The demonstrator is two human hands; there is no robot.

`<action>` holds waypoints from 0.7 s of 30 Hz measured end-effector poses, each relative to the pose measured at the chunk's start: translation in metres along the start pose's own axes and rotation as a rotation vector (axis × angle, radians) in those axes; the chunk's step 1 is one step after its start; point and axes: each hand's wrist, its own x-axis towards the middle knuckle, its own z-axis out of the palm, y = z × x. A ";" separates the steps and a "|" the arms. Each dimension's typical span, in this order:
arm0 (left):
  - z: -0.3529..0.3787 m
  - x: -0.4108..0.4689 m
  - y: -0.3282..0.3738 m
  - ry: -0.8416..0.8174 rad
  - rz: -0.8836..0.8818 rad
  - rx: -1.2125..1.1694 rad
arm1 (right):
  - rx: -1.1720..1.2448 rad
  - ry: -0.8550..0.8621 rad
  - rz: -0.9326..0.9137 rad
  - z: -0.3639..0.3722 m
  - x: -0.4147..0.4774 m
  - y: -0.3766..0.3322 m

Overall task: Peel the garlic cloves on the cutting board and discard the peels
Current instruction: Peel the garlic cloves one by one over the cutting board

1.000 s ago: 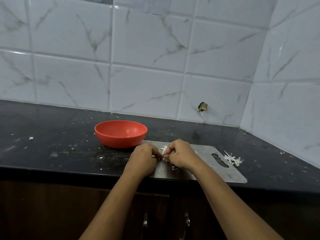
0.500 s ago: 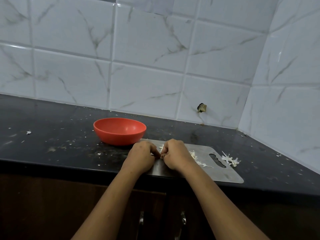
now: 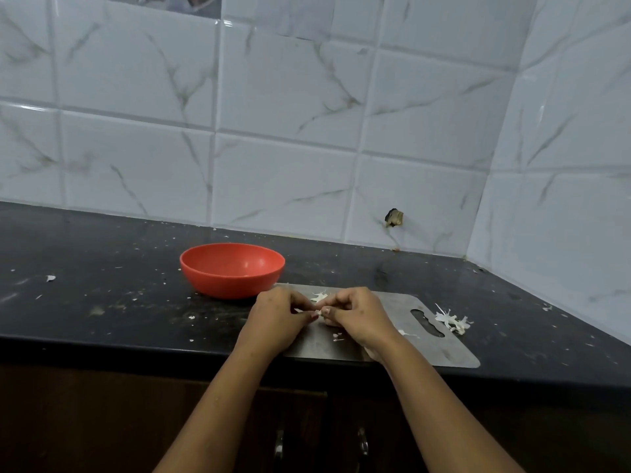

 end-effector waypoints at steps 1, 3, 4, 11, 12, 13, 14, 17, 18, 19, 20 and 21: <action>0.000 0.000 0.000 0.026 0.007 -0.004 | 0.042 -0.011 -0.006 0.001 0.000 -0.001; 0.000 0.000 0.000 0.079 0.010 -0.020 | 0.127 -0.024 -0.022 0.003 -0.001 -0.001; 0.000 0.000 0.001 0.096 0.008 -0.027 | 0.175 -0.028 -0.024 0.003 -0.001 -0.002; 0.001 -0.004 0.002 0.150 0.015 0.029 | 0.212 -0.020 -0.033 0.008 0.003 -0.005; 0.001 -0.004 0.003 0.152 0.022 0.036 | 0.212 -0.016 -0.036 0.009 0.002 -0.005; 0.002 -0.005 0.003 0.154 0.031 0.051 | 0.209 -0.012 -0.037 0.009 0.002 -0.004; 0.003 -0.006 0.004 0.158 0.042 0.074 | 0.205 -0.007 -0.038 0.009 0.002 -0.004; 0.007 -0.009 0.009 0.184 0.077 0.170 | 0.198 0.007 -0.044 0.008 0.000 -0.004; 0.008 -0.009 0.009 0.189 0.090 0.195 | 0.195 0.012 -0.047 0.008 0.000 -0.005; 0.009 -0.010 0.009 0.186 0.102 0.215 | 0.194 0.016 -0.048 0.008 -0.001 -0.005; 0.009 -0.010 0.009 0.178 0.109 0.235 | 0.195 0.015 -0.049 0.008 -0.002 -0.005; 0.009 -0.010 0.010 0.169 0.117 0.253 | 0.198 0.010 -0.050 0.007 -0.002 -0.005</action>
